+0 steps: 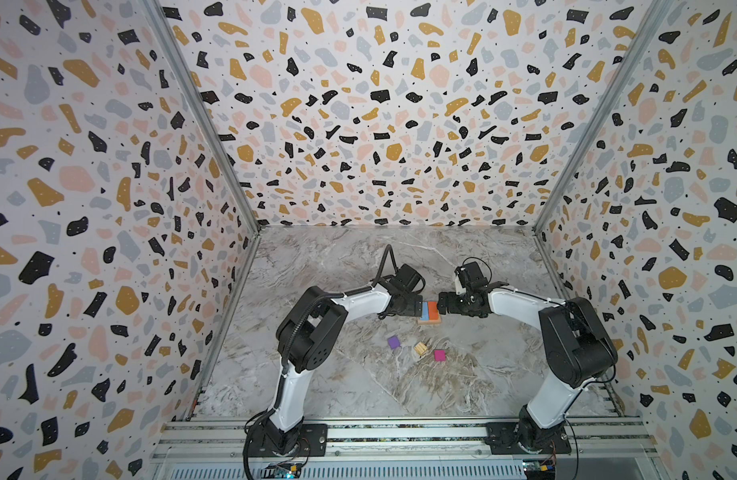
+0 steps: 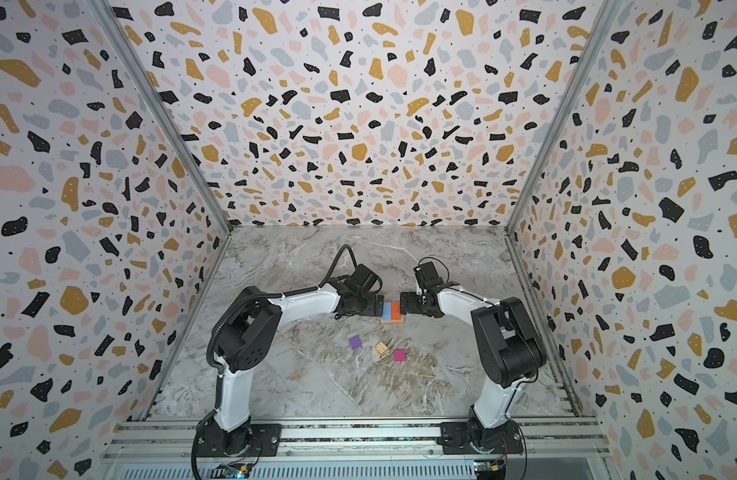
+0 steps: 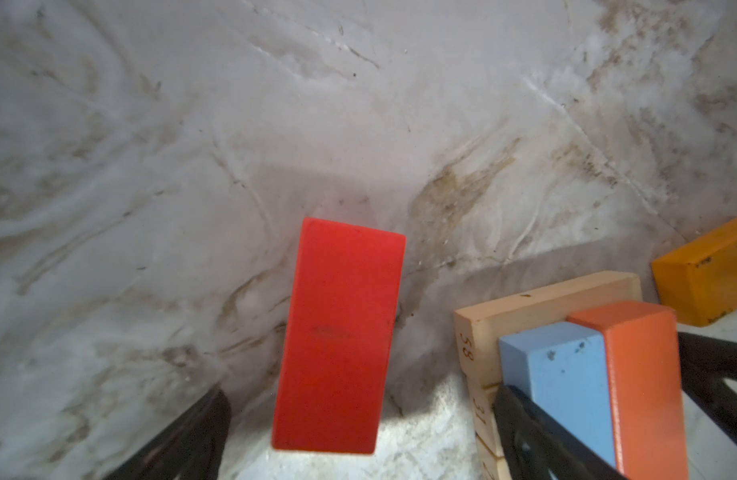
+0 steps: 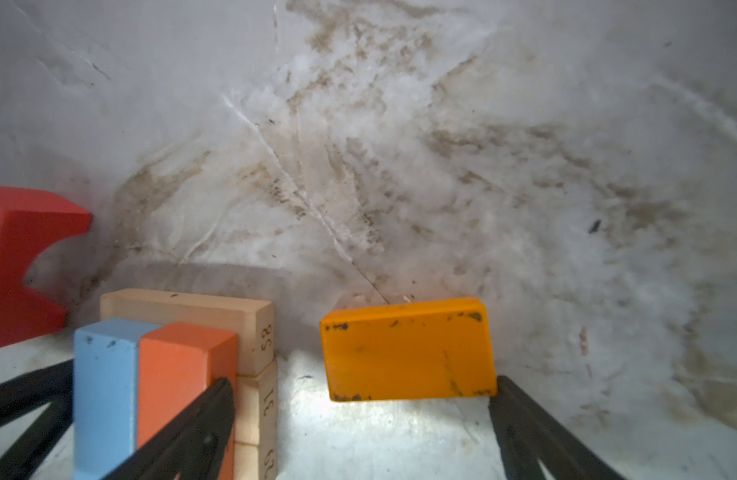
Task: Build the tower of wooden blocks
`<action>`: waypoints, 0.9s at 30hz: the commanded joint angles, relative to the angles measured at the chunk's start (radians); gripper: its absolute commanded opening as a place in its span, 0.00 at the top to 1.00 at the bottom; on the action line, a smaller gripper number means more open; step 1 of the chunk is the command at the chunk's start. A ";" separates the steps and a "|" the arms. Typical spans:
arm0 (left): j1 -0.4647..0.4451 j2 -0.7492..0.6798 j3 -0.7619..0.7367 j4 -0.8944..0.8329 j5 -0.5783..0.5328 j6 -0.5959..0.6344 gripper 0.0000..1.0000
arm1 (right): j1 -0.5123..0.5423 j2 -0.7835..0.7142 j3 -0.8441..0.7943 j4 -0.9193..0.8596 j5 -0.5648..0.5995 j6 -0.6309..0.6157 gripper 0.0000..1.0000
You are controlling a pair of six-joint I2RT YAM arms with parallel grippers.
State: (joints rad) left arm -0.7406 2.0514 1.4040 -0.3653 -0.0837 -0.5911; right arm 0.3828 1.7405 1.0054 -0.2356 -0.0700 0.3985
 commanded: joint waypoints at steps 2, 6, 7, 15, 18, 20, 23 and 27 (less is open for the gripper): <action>0.003 -0.031 -0.019 0.005 0.011 -0.012 0.00 | 0.007 0.005 0.041 -0.019 0.016 0.002 0.03; 0.003 -0.033 -0.019 0.003 0.016 -0.012 0.00 | 0.007 0.007 0.048 -0.022 0.015 0.001 0.03; 0.003 -0.034 -0.019 0.003 0.016 -0.011 0.00 | 0.007 0.008 0.049 -0.021 0.015 0.002 0.03; 0.004 -0.034 -0.016 0.009 0.029 -0.016 0.00 | 0.007 0.008 0.050 -0.021 0.012 0.000 0.03; 0.003 -0.033 -0.014 0.007 0.028 -0.016 0.01 | 0.007 0.008 0.052 -0.021 0.013 -0.001 0.03; 0.003 -0.031 -0.012 0.007 0.030 -0.016 0.01 | 0.007 0.009 0.055 -0.021 0.013 -0.002 0.03; 0.003 -0.031 -0.009 0.007 0.033 -0.016 0.01 | 0.007 0.013 0.059 -0.024 0.013 -0.003 0.03; 0.003 -0.030 -0.007 0.007 0.035 -0.016 0.01 | 0.007 0.011 0.058 -0.024 0.014 -0.003 0.03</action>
State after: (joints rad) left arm -0.7406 2.0480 1.3994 -0.3649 -0.0662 -0.5983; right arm 0.3840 1.7489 1.0325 -0.2379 -0.0605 0.3981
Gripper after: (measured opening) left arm 0.994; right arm 0.967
